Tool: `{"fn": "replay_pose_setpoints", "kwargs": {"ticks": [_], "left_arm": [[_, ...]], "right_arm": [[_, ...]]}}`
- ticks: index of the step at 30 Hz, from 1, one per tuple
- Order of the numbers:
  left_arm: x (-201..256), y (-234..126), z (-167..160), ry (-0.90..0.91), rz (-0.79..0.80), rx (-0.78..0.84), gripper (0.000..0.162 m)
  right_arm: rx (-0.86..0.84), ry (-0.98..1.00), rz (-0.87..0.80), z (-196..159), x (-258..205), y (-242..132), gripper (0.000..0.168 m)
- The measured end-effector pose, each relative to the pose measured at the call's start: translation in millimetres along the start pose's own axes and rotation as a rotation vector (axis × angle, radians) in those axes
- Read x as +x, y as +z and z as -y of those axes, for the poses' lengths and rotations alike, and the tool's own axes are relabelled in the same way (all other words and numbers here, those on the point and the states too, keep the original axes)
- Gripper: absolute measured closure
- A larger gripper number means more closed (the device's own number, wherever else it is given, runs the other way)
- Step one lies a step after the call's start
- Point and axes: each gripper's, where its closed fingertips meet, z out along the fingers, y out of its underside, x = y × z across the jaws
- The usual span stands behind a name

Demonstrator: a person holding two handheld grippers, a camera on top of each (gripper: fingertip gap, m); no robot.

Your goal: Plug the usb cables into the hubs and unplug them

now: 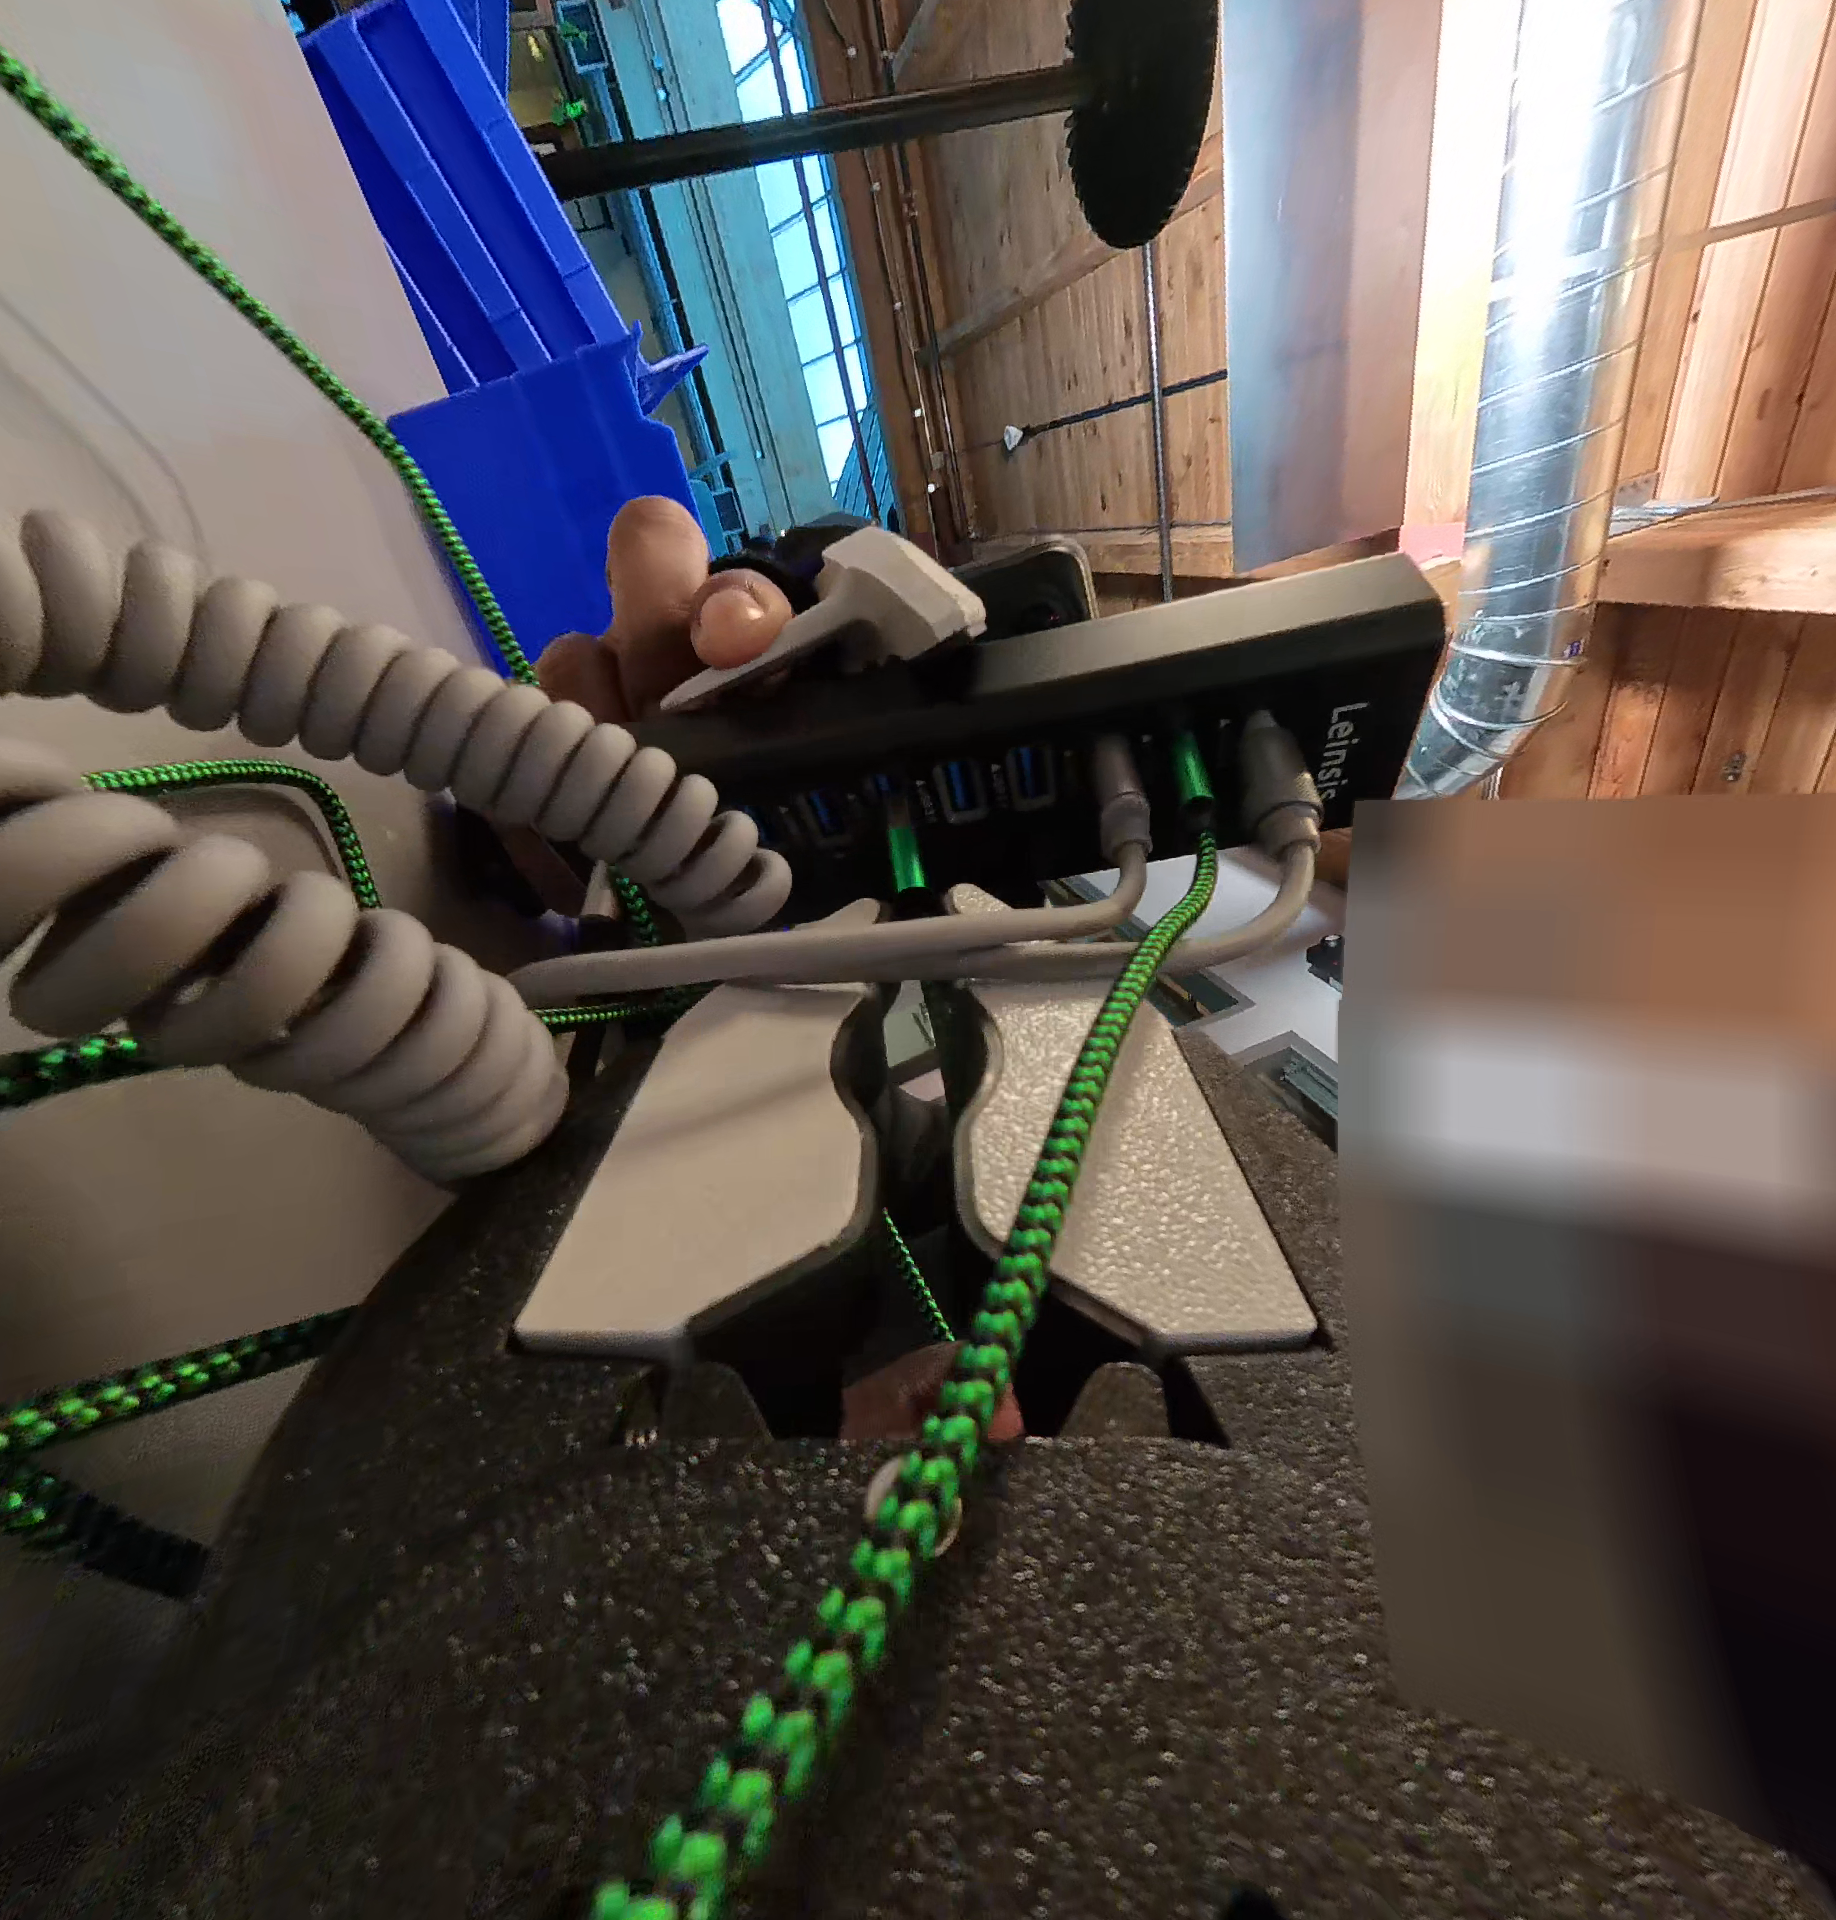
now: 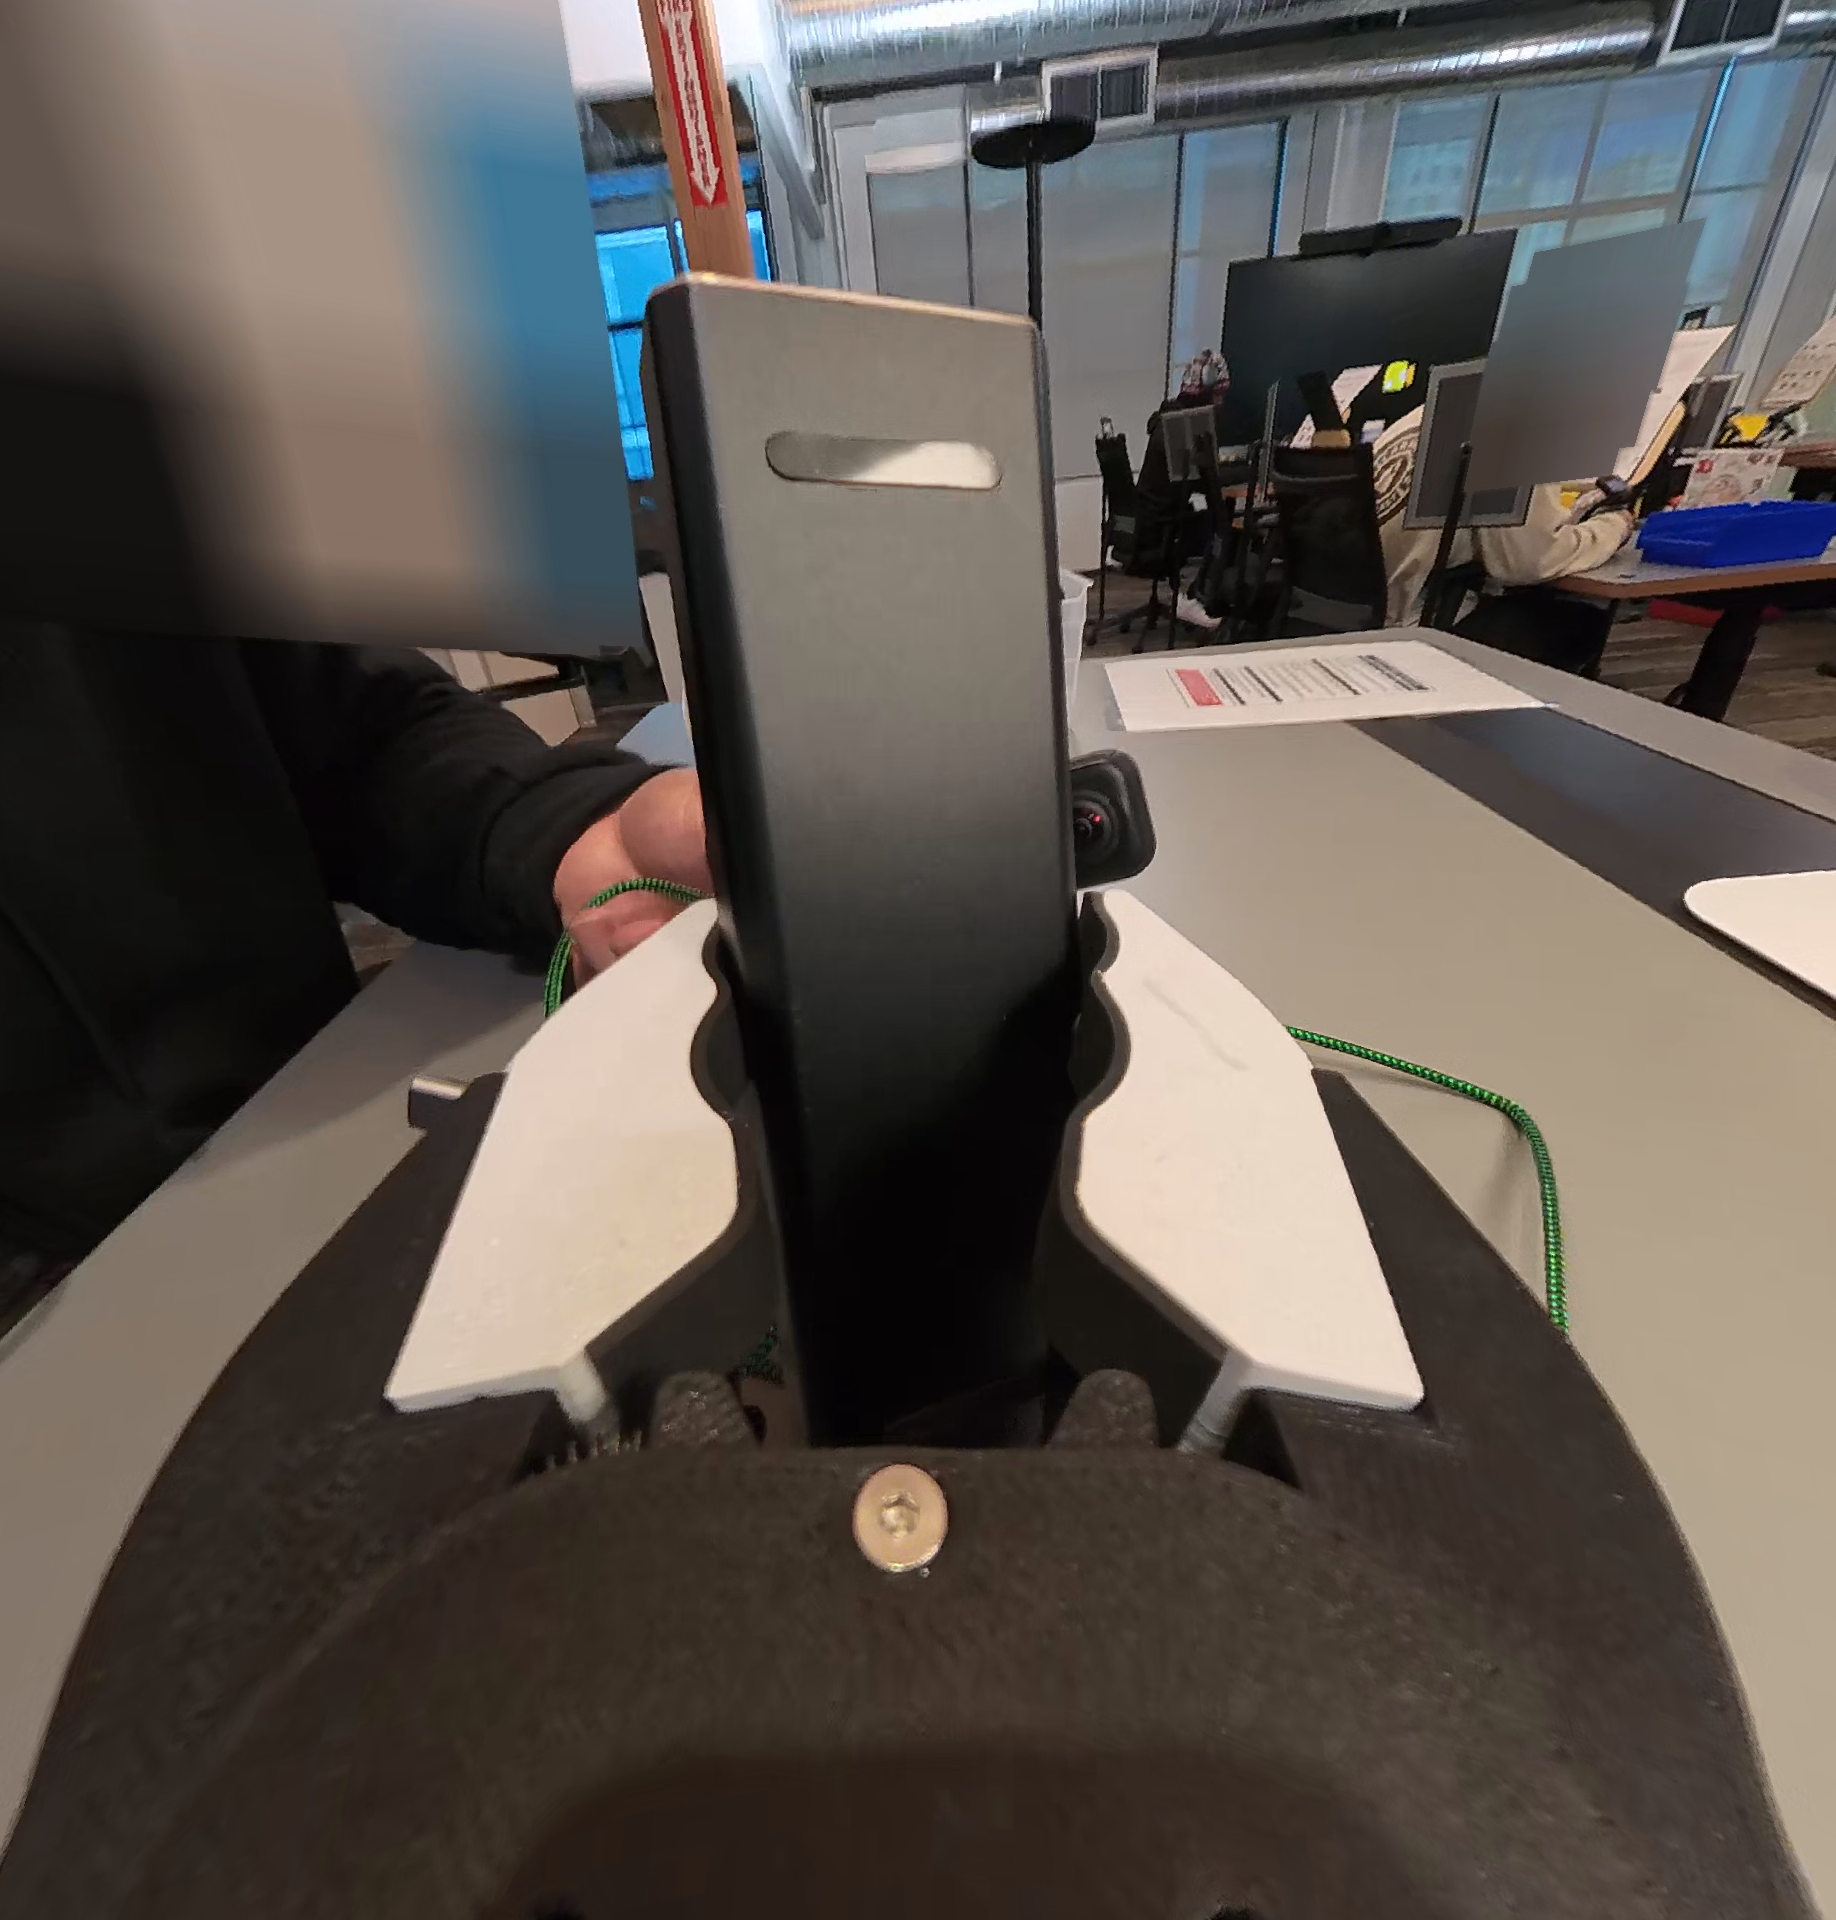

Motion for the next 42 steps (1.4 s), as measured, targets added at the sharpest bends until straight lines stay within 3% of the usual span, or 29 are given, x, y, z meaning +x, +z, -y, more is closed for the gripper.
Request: {"fn": "replay_pose_setpoints", "kwargs": {"ticks": [13, 24, 27, 35, 38, 42], "left_arm": [[-2, -1, 8, 0.033, 0.015, 0.085, 0.156], [-14, -10, 2, 0.126, 0.169, -0.060, 0.154], [-9, -9, -3, 0.154, 0.186, -0.126, 0.141], [25, -27, -9, 0.559, 0.265, -0.311, 0.120], [49, -40, -15, 0.655, 0.191, -0.361, 0.126], [70, -60, 2, 0.723, 0.151, -0.257, 0.127]], "right_arm": [[-0.017, -0.029, -0.062, -3, 4, 14, 0.107], [-0.163, 0.050, -0.049, -22, 5, 15, 0.107], [-0.162, 0.065, -0.082, -20, 7, 14, 0.108], [-0.123, 0.058, -0.221, 5, 18, -4, 0.108], [-0.116, 0.054, -0.272, 16, 21, -8, 0.108], [-0.122, 0.018, -0.348, 37, 20, -15, 0.108]]}}
